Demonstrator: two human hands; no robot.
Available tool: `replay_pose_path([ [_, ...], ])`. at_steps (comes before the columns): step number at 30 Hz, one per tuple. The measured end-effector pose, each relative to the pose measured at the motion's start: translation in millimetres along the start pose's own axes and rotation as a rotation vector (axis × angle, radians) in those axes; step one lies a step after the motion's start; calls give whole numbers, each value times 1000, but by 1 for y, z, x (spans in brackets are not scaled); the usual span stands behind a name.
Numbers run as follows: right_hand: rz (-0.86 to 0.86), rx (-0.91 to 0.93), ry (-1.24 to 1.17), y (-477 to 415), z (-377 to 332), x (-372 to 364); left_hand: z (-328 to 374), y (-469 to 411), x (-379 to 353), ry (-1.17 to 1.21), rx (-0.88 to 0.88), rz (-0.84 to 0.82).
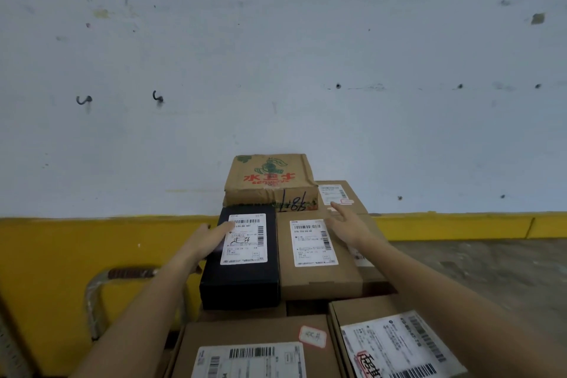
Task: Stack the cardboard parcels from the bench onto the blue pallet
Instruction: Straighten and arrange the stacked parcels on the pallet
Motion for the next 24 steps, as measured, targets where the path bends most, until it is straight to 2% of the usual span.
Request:
replay_pose_path([
  [7,43,28,112,27,9,36,4,0,14,-71,-118,113],
  [15,-10,54,216,88,5,56,-3,62,10,-184,-253,192],
  [21,-72,117,237,141,-2,65,-40,115,11,-245,-275,309],
  [24,-95,125,304,172,6,69,-74,140,6,-293,-222,299],
])
Point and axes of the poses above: each hand's wrist, its own y-axis away from the middle knuckle, its own x-axis out of the back of the hand, z = x × y, the point moved 6 cm from there along -y, towards the middle knuckle, and after that the axes turned 13 degrees about x, right-handed, at the moved point
